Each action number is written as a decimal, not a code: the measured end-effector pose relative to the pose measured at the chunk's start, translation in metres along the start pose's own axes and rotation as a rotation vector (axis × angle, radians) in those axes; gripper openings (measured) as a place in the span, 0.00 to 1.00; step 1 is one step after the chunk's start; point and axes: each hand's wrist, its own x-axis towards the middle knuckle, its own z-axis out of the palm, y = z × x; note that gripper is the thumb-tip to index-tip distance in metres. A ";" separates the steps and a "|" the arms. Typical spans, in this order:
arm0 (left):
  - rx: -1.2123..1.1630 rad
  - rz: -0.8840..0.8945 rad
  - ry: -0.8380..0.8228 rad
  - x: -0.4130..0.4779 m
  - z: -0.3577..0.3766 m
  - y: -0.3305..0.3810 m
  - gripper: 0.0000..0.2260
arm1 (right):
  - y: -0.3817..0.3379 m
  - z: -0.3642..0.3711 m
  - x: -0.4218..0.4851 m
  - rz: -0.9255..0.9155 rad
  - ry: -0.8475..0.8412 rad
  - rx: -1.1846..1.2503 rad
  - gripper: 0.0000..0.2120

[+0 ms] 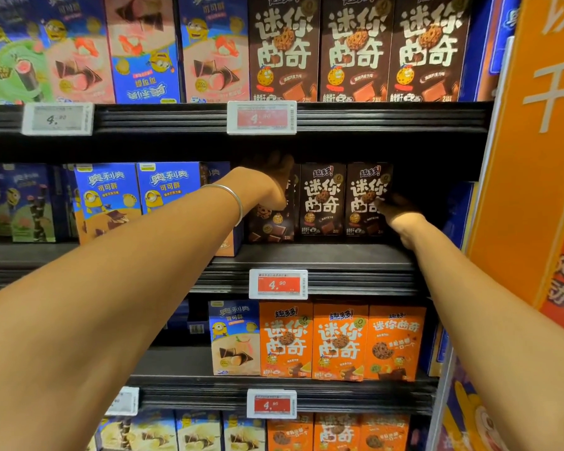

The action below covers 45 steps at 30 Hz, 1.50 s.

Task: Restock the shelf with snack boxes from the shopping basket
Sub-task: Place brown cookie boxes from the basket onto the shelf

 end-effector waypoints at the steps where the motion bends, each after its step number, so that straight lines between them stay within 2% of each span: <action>1: 0.000 0.015 0.002 0.000 -0.001 -0.002 0.49 | 0.000 0.000 0.000 -0.006 0.001 -0.006 0.23; 14: -0.008 0.087 0.004 0.006 -0.003 -0.001 0.50 | 0.000 0.001 -0.001 -0.031 0.008 -0.097 0.24; 18: -0.031 0.073 0.029 -0.001 -0.003 -0.002 0.56 | -0.001 0.000 -0.001 0.030 0.011 0.000 0.28; 20: -0.043 0.053 0.089 -0.010 -0.005 0.000 0.55 | -0.006 -0.002 -0.004 0.059 0.054 0.082 0.30; 23: -0.179 0.057 0.184 -0.038 -0.009 0.004 0.50 | -0.016 -0.002 -0.017 0.083 0.190 0.195 0.29; 26: -0.474 0.099 0.336 -0.080 -0.003 0.010 0.42 | -0.029 0.004 -0.049 0.071 0.294 0.320 0.20; 29: -0.778 0.147 0.500 -0.127 0.014 0.013 0.36 | -0.043 0.009 -0.097 -0.046 0.198 0.364 0.17; 32: -1.065 0.145 0.572 -0.175 0.037 0.007 0.31 | -0.051 0.013 -0.156 -0.132 0.034 0.425 0.16; 36: -1.291 0.082 0.708 -0.243 0.085 -0.009 0.19 | -0.035 0.022 -0.237 -0.153 -0.133 0.553 0.25; 39: -1.425 -0.045 0.718 -0.300 0.136 -0.019 0.14 | 0.008 0.037 -0.292 -0.016 -0.293 0.593 0.19; 41: -1.501 -0.183 0.658 -0.341 0.178 -0.026 0.14 | 0.047 0.052 -0.331 0.147 -0.368 0.550 0.19; 45: -1.657 -0.488 0.369 -0.411 0.268 -0.040 0.11 | 0.131 0.085 -0.402 0.489 -0.439 0.417 0.19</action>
